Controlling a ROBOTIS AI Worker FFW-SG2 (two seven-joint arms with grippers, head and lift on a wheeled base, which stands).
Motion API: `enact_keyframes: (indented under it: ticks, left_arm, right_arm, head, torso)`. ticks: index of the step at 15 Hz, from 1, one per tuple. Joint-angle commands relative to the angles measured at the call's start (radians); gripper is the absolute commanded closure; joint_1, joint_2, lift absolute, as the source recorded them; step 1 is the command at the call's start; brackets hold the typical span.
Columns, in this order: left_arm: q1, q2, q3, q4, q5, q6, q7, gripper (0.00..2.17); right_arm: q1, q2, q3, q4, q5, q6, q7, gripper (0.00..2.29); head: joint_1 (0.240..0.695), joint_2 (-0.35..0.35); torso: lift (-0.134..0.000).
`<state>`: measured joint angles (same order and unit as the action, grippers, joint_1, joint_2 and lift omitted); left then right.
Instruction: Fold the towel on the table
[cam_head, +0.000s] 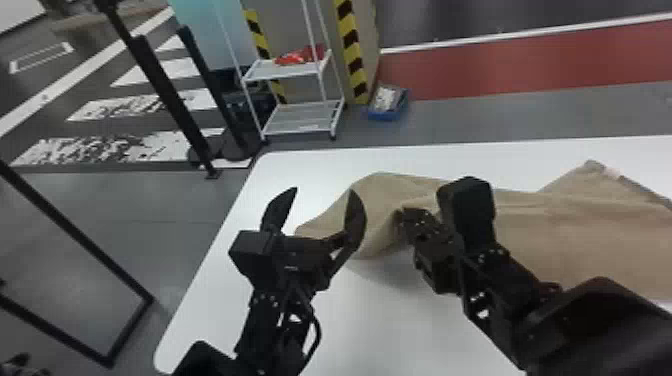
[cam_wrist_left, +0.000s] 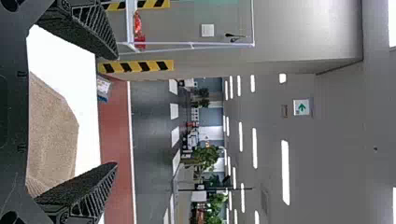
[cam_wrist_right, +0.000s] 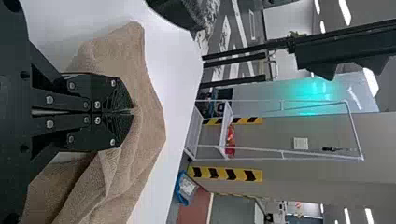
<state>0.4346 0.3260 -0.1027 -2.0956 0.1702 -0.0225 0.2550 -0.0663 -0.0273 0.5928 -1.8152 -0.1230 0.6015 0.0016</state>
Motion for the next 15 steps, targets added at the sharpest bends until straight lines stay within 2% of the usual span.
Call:
enact_keyframes:
  ticks: [1,3,4,5,6,7,8,9,10,11,15]
  left_arm:
    - [0.003,0.001,0.000,-0.001,0.000,-0.003,0.001,0.08]
    - [0.006,0.002,0.001,-0.001,0.000,-0.006,0.001,0.08]
    - [0.007,0.004,0.001,0.000,0.000,-0.006,0.001,0.08]
    - [0.007,0.004,0.001,0.003,0.000,-0.006,0.001,0.08]
    - [0.007,0.004,0.001,0.006,0.000,-0.006,0.001,0.08]
    - [0.007,0.004,0.001,0.009,0.000,-0.012,0.001,0.08]
    - [0.007,0.004,0.003,0.011,0.000,-0.015,0.001,0.08]
    - [0.006,0.004,0.003,0.012,0.000,-0.015,0.001,0.08]
    - [0.003,0.004,0.001,0.011,0.000,-0.015,0.001,0.08]
    - [0.001,0.004,-0.002,0.011,0.000,-0.015,0.001,0.08]
    - [-0.002,0.005,-0.002,0.011,0.000,-0.012,0.001,0.08]
  right_arm:
    - [-0.055,0.023,-0.015,0.131,-0.006,-0.007,-0.005,1.69]
    - [-0.102,0.028,-0.041,0.257,-0.030,-0.078,-0.015,1.69]
    - [-0.125,0.028,-0.054,0.297,-0.078,-0.099,-0.015,1.69]
    - [-0.148,0.028,-0.065,0.335,-0.112,-0.111,-0.015,1.61]
    - [-0.159,0.028,-0.065,0.353,-0.115,-0.124,-0.025,1.48]
    - [-0.161,0.028,-0.067,0.356,-0.112,-0.121,-0.028,1.45]
    - [-0.155,0.028,-0.071,0.355,-0.104,-0.121,-0.031,1.25]
    - [-0.144,0.028,-0.074,0.347,-0.095,-0.121,-0.034,0.94]
    - [-0.130,0.028,-0.077,0.335,-0.086,-0.121,-0.045,0.45]
    - [-0.116,0.028,-0.080,0.304,-0.081,-0.121,-0.046,0.13]
    - [-0.052,-0.011,-0.136,0.166,-0.098,-0.121,-0.045,0.08]
  head:
    - [0.695,0.350]
    - [0.695,0.350]
    - [0.695,0.350]
    - [0.695,0.350]
    - [0.695,0.348]
    - [0.695,0.341]
    - [0.695,0.335]
    - [0.695,0.332]
    - [0.695,0.329]
    - [0.695,0.325]
    - [0.695,0.312]
  torso:
    - [-0.128]
    - [-0.128]
    - [-0.128]
    - [-0.128]
    - [-0.128]
    - [-0.128]
    - [-0.128]
    - [-0.128]
    - [-0.128]
    - [-0.128]
    - [-0.128]
